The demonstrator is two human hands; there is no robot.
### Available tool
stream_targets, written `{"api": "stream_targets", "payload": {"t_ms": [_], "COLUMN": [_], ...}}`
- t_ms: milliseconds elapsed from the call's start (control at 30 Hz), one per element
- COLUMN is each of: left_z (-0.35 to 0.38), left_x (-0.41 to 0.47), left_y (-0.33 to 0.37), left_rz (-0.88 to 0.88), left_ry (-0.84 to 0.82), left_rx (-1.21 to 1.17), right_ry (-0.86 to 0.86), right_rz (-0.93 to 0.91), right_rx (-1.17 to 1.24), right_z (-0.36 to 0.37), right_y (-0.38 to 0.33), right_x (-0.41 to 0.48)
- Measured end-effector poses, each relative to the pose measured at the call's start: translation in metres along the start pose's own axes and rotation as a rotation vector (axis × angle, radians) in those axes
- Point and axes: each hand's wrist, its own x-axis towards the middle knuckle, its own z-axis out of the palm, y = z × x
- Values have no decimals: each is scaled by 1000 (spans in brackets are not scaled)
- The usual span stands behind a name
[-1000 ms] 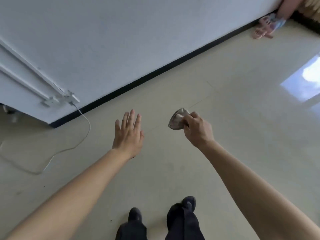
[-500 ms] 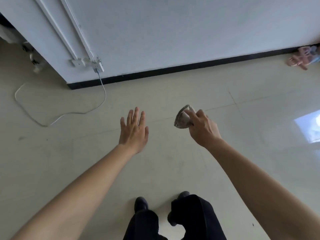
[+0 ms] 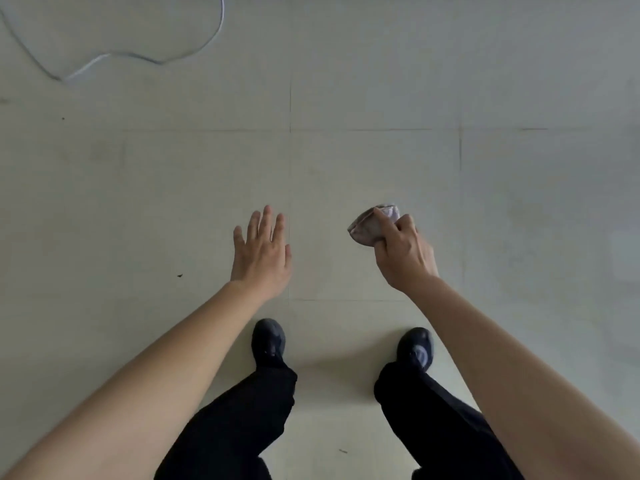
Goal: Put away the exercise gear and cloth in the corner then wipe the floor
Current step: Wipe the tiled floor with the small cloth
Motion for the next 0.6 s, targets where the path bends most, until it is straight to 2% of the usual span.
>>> {"api": "stream_targets", "payload": {"t_ms": [133,233,433,500,600], "left_z": [126,203,320,346,380], "left_x": [59,104,189,217,247], "left_y": [2,-6,-35,-47,-58], "left_rz": [-20,-90,-202,-215,-220], "left_ry": [-69,-97,-13,50,145], "left_rx": [18,-69,-200,-178,-158], "right_ry": [-106,-169,-270,-224,-33], "right_rz": [-42,-120,-295,-367,-449], "right_rx": [21,11,-16,-32,-121], "right_z": [132,223,357,389,431], "right_y": [36,56,76,77,75], "right_x": [34,56,93,108,127]}}
